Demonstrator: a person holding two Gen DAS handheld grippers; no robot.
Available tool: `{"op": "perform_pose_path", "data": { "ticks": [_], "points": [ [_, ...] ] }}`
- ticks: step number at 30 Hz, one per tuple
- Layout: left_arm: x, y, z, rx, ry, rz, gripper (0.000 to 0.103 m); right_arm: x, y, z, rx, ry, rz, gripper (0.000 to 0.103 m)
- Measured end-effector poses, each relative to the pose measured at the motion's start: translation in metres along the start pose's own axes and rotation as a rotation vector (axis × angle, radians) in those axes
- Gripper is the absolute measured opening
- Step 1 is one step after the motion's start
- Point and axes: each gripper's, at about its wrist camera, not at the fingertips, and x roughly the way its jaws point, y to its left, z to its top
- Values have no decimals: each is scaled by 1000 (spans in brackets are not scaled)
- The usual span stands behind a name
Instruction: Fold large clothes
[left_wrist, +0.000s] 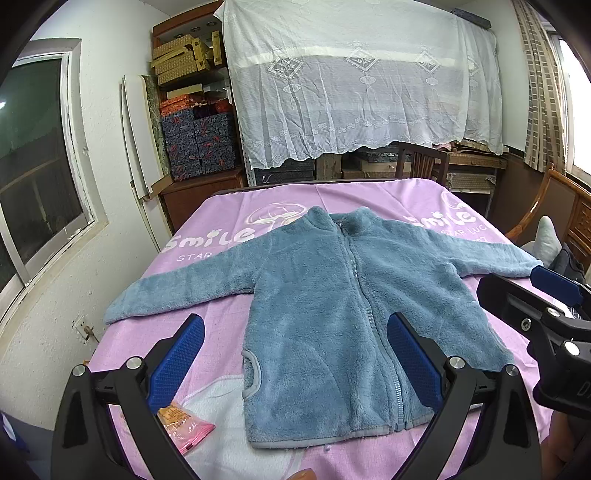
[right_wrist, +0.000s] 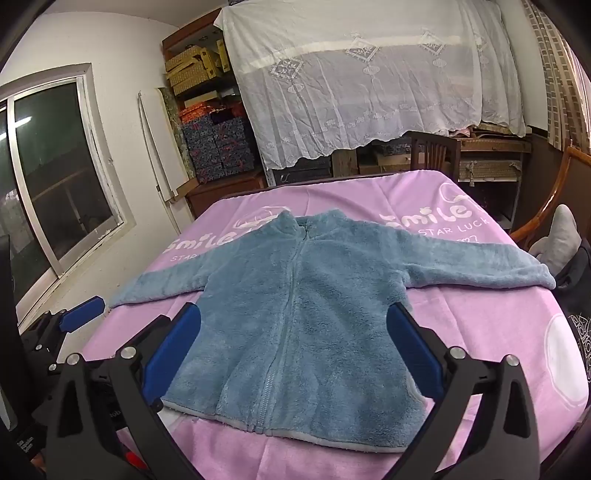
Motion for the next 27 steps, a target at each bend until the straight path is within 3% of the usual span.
{"op": "perform_pose_path", "data": {
  "ticks": [27],
  "points": [
    [7,1,-5,2,19,-1,99,6,-2,0,14,14,1,98]
  ]
}}
